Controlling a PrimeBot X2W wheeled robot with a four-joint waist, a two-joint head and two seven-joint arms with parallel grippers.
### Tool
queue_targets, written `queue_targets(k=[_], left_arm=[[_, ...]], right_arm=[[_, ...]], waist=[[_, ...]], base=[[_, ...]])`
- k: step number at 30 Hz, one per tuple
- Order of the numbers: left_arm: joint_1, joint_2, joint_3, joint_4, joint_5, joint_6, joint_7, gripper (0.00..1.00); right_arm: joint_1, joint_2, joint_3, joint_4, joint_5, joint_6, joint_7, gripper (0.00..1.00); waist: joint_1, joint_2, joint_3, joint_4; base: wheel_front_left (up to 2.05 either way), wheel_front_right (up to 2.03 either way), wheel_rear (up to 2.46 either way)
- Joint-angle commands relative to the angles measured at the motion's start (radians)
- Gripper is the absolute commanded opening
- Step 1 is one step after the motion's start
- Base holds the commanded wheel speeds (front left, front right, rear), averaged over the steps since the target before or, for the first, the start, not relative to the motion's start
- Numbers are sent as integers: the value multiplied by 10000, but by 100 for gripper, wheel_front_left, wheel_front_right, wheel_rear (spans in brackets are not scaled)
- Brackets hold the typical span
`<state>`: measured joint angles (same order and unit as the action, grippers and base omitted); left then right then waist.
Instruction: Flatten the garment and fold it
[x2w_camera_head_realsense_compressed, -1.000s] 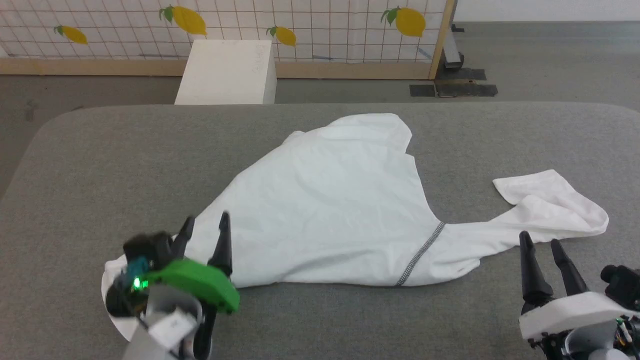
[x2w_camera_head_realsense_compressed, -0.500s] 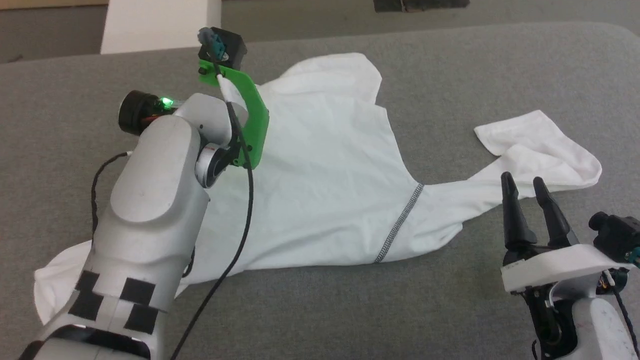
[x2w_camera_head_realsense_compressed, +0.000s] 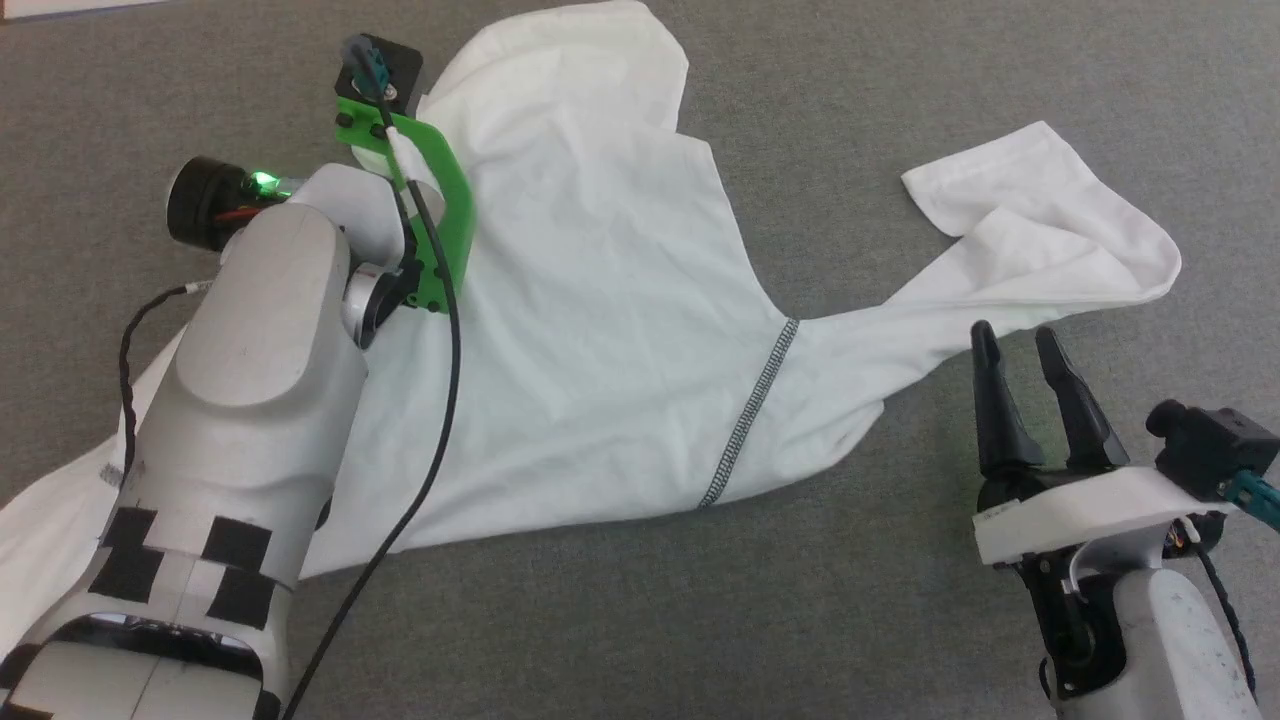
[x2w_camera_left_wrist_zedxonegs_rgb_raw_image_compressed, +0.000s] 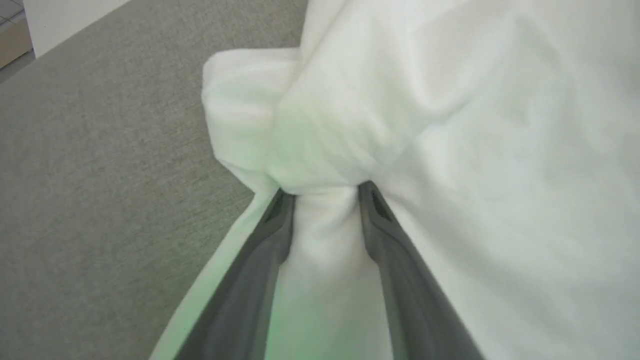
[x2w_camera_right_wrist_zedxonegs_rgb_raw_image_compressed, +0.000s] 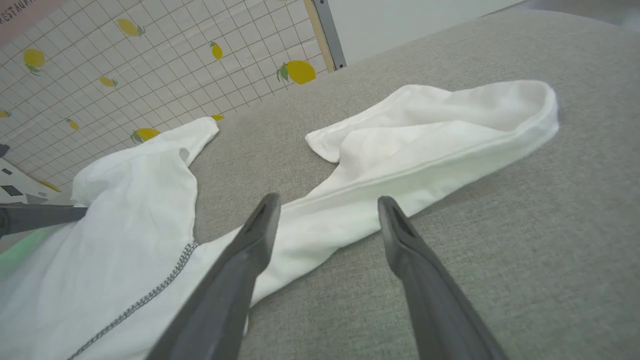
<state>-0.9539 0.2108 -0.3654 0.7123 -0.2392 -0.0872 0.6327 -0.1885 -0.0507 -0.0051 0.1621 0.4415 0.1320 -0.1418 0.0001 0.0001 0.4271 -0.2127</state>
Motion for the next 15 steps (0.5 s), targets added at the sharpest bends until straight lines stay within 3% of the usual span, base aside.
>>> queue_targets(k=[1,9,14,15], left_arm=[[-13,40,17,211,-76,65,-271,0],[-1544,876,359,-5,516,855,-2134,0],[-2052,1089,715,85,450,1260,-2903,0],[-2069,1109,721,195,440,1276,-2949,18]], right_arm=[[-261,5,110,36,106,-13,-111,100],[-500,5,420,221,300,-13,-341,100],[-449,5,423,329,371,-13,-481,100],[-437,5,434,354,381,-13,-501,100]], waist=[[-1,-1,223,-228],[-1,-1,568,-619],[-1,-1,706,-773],[-1,-1,718,-780]], base=[[0,0,0],[0,0,0],[0,0,0],[0,0,0]])
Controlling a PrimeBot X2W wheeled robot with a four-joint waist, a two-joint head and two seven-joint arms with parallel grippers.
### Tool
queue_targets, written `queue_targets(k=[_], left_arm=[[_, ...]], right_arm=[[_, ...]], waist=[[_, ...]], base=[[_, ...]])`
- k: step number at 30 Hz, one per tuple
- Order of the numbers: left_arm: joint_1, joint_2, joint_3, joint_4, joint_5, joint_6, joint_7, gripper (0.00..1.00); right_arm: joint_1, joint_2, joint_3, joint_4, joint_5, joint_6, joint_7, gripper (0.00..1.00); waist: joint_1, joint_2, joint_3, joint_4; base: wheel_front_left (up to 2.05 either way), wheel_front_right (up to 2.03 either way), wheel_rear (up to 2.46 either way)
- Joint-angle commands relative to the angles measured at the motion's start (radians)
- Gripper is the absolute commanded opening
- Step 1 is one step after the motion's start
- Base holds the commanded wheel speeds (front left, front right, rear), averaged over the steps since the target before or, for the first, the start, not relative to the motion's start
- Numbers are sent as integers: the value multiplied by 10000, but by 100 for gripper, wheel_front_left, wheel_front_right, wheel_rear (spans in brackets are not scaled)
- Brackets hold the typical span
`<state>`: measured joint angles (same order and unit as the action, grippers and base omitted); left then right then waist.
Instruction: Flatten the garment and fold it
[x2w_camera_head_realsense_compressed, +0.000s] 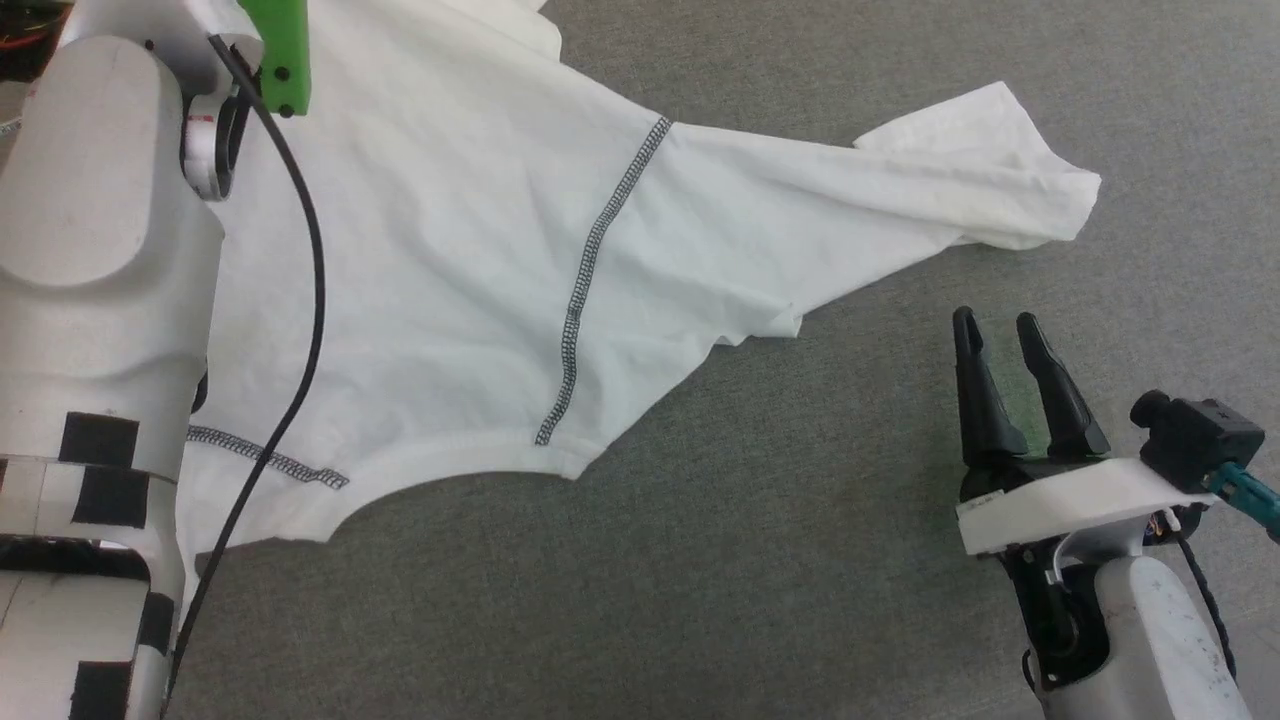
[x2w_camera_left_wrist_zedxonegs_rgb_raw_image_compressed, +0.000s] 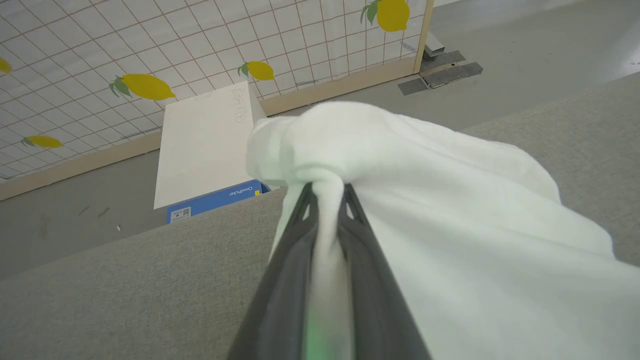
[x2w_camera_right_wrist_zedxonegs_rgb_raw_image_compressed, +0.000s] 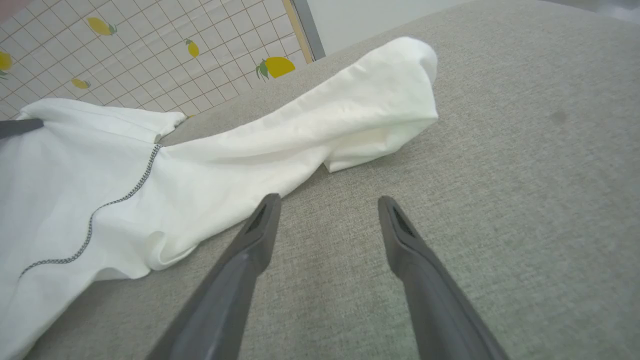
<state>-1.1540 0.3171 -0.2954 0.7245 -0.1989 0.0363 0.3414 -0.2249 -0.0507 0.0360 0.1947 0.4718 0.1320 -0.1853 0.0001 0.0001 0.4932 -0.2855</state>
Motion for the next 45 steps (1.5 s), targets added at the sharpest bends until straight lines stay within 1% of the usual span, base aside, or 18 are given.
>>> queue_targets(k=[1,3,6,8,9,10,12,14,16,19,21,27,32,34,35,40,43,45], left_arm=[[-71,24,61,154,-24,55,-82,100],[-69,-26,76,229,-73,58,-404,100],[-3,-162,182,260,-279,-52,-1296,100],[102,-288,336,311,-550,-192,-1817,100],[293,-398,542,236,-870,-375,-2488,100],[436,-435,632,179,-1015,-472,-2799,100],[921,-480,759,-11,-1248,-663,-3447,100],[1559,-514,1099,-318,-1637,-727,-4106,100],[2549,-511,1422,-752,-2066,-867,-4650,100],[4055,-449,1846,-1445,-2430,-672,-5105,100],[5113,-536,2153,-2079,-2706,-434,-5286,100],[8281,-791,3072,-4153,-3338,487,-5447,100],[10147,-1136,3099,-5654,-3394,1026,-5236,100],[10558,-1247,3014,-6099,-3327,1156,-5235,100],[10772,-1303,2845,-6397,-3215,1221,-5172,100],[10723,-1364,2477,-6689,-3067,1187,-5025,100],[10517,-1445,2253,-6710,-3044,1124,-4943,100],[10419,-1479,2131,-6682,-3025,1077,-4920,100]], right_arm=[[-69,5,26,44,83,-13,-79,100],[-53,5,-10,74,91,-13,-108,100],[-28,5,-85,85,11,-13,-83,100],[-5,5,-164,63,-98,-13,-19,100],[42,5,-246,24,-200,-13,97,100],[73,5,-276,7,-251,-13,168,100],[181,5,-381,-33,-335,-13,395,100],[294,5,-452,-96,-401,-13,687,100],[492,5,-538,-127,-449,-13,1172,100],[754,5,-675,-239,-601,-13,1924,100],[916,5,-732,-360,-727,-13,2530,100],[1198,5,-945,-769,-1262,-13,4296,100],[1032,5,-1312,-856,-1434,-13,5412,100],[745,5,-1522,-740,-1657,-13,5711,100],[345,5,-1666,-520,-2123,-13,6199,100],[-1030,5,-1789,354,-3469,-13,7488,100],[-1715,-74,-1573,1166,-4732,-13,8306,100],[-1928,-298,-1293,1616,-5216,-13,8669,100]], waist=[[-1,-1,63,-45],[-1,-1,38,37],[-1,-1,-140,312],[-1,-1,-351,558],[-1,-1,-641,818],[-1,-1,-792,931],[-1,-1,-1155,1221],[-1,-1,-1519,1455],[-1,-1,-1935,1698],[-1,-1,-2396,1989],[-1,-1,-2638,2158],[-1,-1,-3116,2431],[-1,-1,-3293,2583],[-1,-1,-3305,2656],[-1,-1,-3287,2757],[-1,-1,-3141,3036],[-1,-1,-2984,3283],[-1,-1,-2888,3439]], base=[[0,0,0],[0,0,0],[0,0,0],[0,0,0],[0,0,0],[0,0,0],[0,0,0],[0,0,0],[0,0,0],[0,0,0],[0,0,0],[0,0,0],[0,0,0],[0,0,0],[0,0,0],[0,0,0],[0,0,0],[0,0,0]])
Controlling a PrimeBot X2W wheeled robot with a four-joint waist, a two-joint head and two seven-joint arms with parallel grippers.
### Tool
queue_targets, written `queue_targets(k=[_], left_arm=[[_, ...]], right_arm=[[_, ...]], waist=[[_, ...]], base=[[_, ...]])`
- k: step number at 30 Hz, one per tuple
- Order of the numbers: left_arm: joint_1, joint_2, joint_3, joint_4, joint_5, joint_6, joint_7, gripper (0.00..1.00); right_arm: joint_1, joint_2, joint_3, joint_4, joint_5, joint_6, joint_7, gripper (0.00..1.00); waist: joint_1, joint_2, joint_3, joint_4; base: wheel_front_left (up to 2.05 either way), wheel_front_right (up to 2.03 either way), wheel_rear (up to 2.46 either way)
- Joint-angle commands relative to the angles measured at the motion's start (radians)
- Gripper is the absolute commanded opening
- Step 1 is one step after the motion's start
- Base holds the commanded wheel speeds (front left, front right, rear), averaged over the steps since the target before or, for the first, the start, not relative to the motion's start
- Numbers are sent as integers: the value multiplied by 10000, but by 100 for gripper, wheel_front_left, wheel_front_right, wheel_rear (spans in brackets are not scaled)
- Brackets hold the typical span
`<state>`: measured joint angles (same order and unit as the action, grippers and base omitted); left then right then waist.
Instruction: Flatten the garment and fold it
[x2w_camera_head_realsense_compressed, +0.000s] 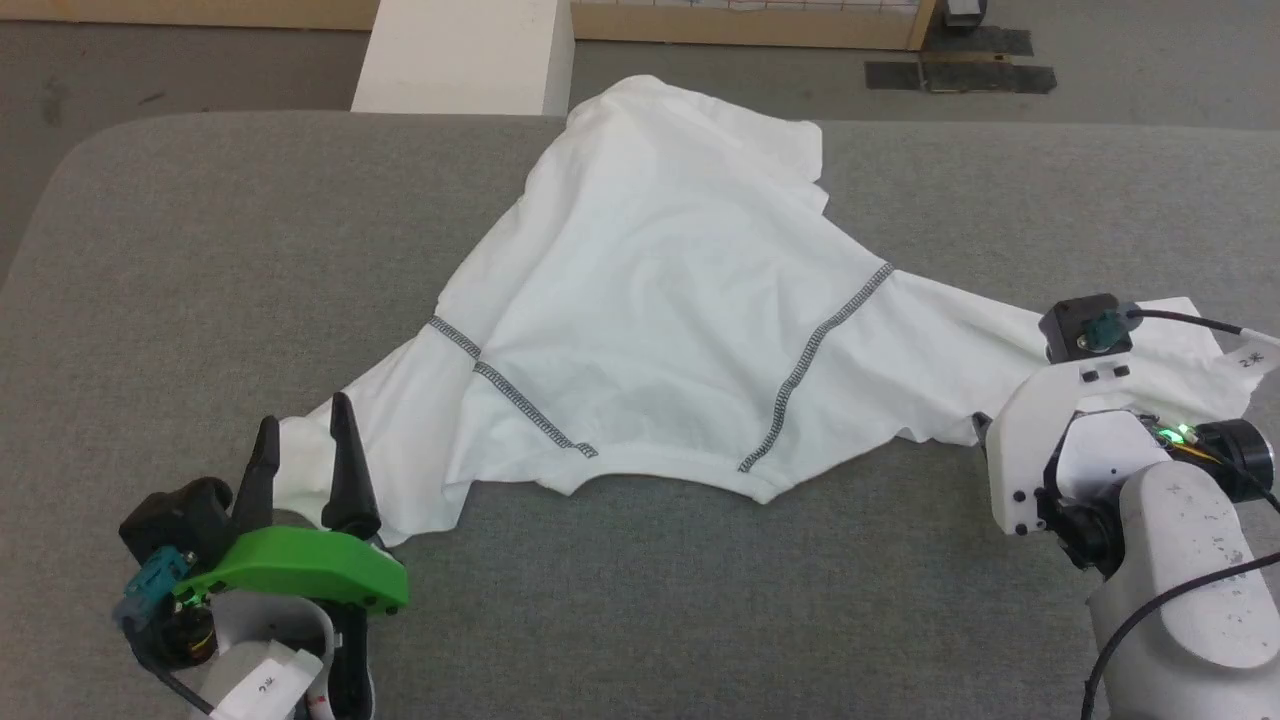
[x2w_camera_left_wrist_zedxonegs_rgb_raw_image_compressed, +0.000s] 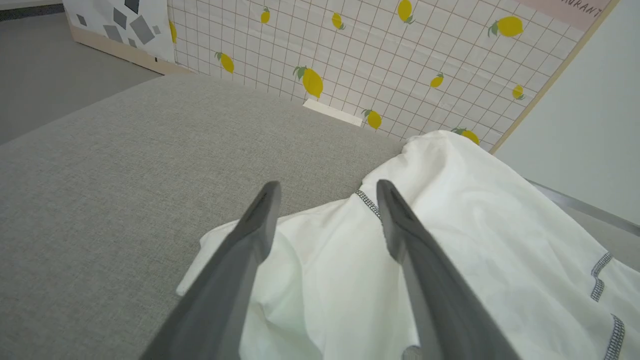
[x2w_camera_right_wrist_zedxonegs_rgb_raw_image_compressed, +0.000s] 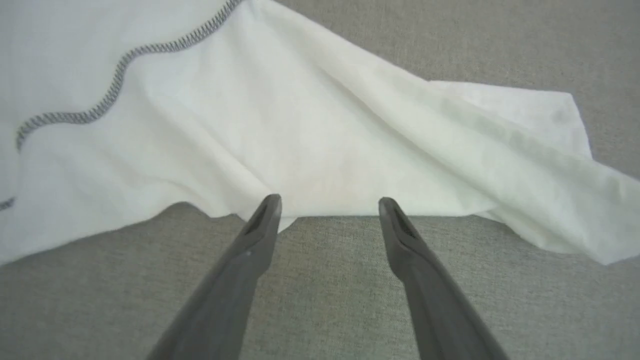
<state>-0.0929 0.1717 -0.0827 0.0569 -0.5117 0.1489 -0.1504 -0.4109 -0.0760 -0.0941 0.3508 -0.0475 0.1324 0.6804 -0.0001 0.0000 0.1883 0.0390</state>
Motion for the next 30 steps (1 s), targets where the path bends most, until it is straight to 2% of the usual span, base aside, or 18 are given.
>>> queue_targets(k=[1,6,10,11,12,13,20,25,30], left_arm=[[-219,-32,-24,17,103,-72,-19,100],[-249,-67,-96,143,59,-109,-59,100],[-245,-51,-101,211,14,-124,-75,100],[-248,-45,-97,225,3,-128,-83,100],[-256,-45,-96,248,-21,-136,-80,100],[-263,-49,-96,265,-43,-142,-78,100],[-330,-31,-188,345,-17,-144,-118,100],[-276,54,-209,322,3,-105,-65,100],[-287,122,-230,322,-34,-111,23,100]], right_arm=[[-146,-82,45,212,-105,-17,90,100],[-406,-339,73,981,-504,-17,371,100],[-488,-404,210,1423,-389,-17,543,100],[-510,-426,229,1494,-331,-17,589,70],[-542,-460,286,1539,-253,-17,576,20],[-563,-507,341,1556,-181,-17,551,0],[-485,-1305,132,1308,360,-17,581,0],[-219,-1995,-917,883,211,-17,894,0],[-69,-2010,-2088,505,-203,-17,840,0]], waist=[[1,0,206,244],[1,0,459,451],[1,0,571,519],[1,0,585,523],[1,0,592,527],[1,0,590,526],[1,0,424,480],[1,0,344,415],[1,0,355,427]], base=[[0,0,0],[0,0,0],[0,0,0],[0,0,0],[0,0,0],[0,0,0],[0,0,0],[0,0,0],[0,0,0]])
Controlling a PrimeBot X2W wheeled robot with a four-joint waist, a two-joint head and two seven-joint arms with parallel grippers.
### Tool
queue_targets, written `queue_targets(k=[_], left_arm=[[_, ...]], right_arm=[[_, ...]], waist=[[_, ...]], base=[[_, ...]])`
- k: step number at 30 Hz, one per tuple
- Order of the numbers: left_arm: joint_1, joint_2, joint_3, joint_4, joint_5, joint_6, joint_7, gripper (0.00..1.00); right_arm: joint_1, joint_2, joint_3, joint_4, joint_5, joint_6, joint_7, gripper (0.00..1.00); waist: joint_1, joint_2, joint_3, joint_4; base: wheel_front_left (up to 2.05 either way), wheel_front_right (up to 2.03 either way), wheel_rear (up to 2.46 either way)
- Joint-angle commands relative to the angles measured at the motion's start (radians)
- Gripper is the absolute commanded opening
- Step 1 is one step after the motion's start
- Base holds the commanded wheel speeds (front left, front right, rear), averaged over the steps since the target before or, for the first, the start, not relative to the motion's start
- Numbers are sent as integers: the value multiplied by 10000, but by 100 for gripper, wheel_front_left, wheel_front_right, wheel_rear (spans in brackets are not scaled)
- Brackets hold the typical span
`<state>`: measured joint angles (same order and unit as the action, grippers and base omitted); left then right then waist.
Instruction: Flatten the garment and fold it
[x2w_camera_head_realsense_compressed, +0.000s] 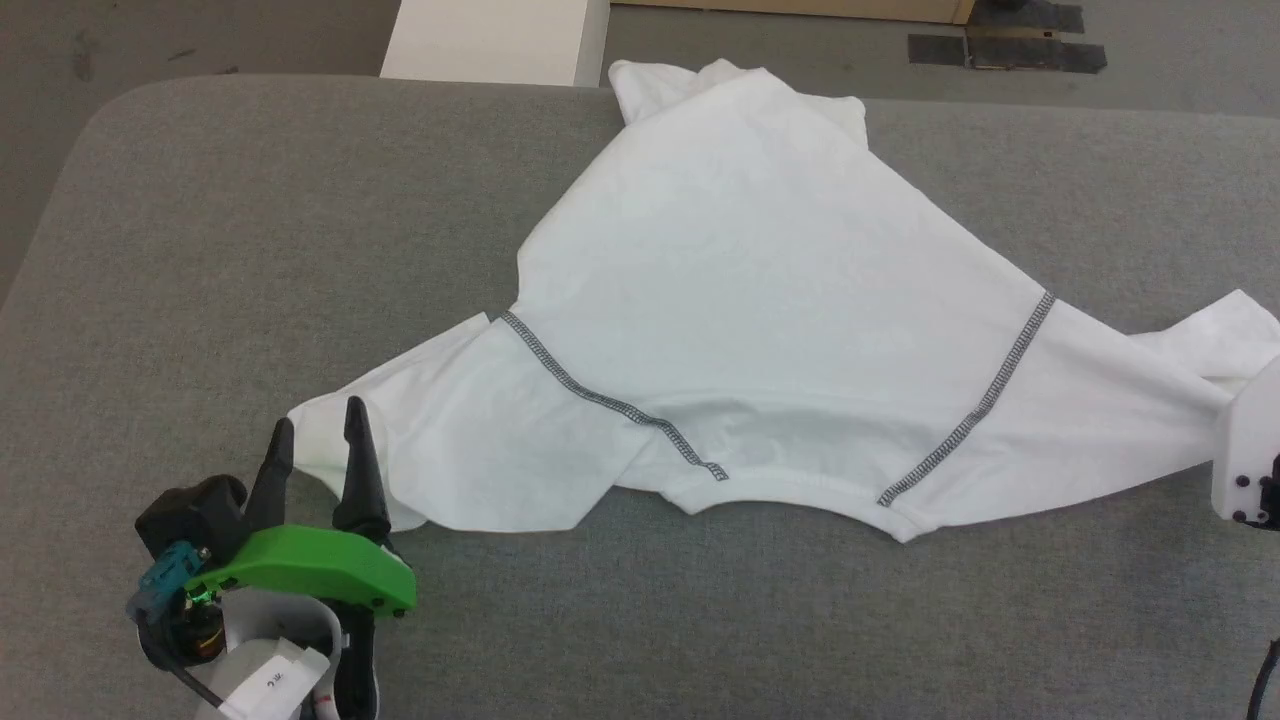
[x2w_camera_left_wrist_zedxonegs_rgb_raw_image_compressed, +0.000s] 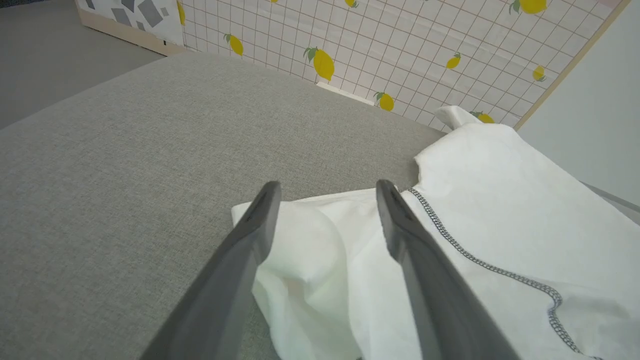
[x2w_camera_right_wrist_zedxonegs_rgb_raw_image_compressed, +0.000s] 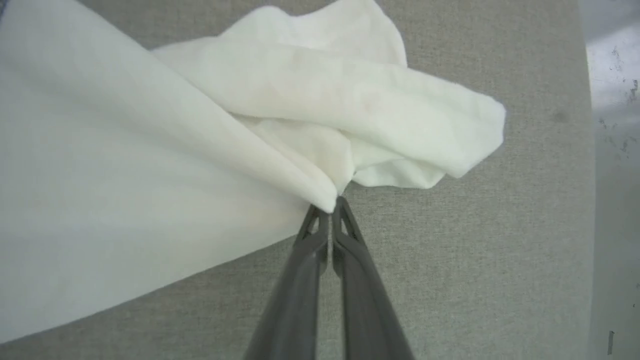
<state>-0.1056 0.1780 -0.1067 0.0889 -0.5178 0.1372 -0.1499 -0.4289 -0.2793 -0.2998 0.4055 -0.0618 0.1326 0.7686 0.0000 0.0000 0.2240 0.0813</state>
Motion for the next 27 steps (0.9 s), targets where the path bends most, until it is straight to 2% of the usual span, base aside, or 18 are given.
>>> queue_targets(k=[1,3,4,10,13,17,27], left_arm=[[-157,59,-5,9,21,8,33,100],[-128,66,-29,40,6,16,76,100],[-108,72,-34,53,0,22,89,100],[35,113,-91,85,-37,27,156,100],[184,124,-115,71,-49,62,187,100],[412,112,-187,38,-46,128,252,100],[842,10,-455,11,-75,203,422,100]], right_arm=[[135,63,-200,-128,-163,-19,-195,0],[179,263,-420,-179,-168,-19,-399,3],[192,374,-477,-234,-120,-19,-533,100],[460,1136,-583,-1135,609,-19,-1984,100],[917,1603,-35,-1865,1733,-19,-3156,100],[1955,1898,455,-2611,2616,-19,-4398,100],[4270,2284,316,-2747,4323,-19,-5971,100]], waist=[[0,0,-8,7],[0,0,-62,-15],[0,0,-98,-30],[0,0,-513,-173],[0,0,-816,-333],[0,0,-1181,-476],[0,0,-1716,-575]], base=[[0,0,0],[0,0,0],[0,0,0],[0,0,0],[0,0,0],[0,0,0],[0,0,0]])
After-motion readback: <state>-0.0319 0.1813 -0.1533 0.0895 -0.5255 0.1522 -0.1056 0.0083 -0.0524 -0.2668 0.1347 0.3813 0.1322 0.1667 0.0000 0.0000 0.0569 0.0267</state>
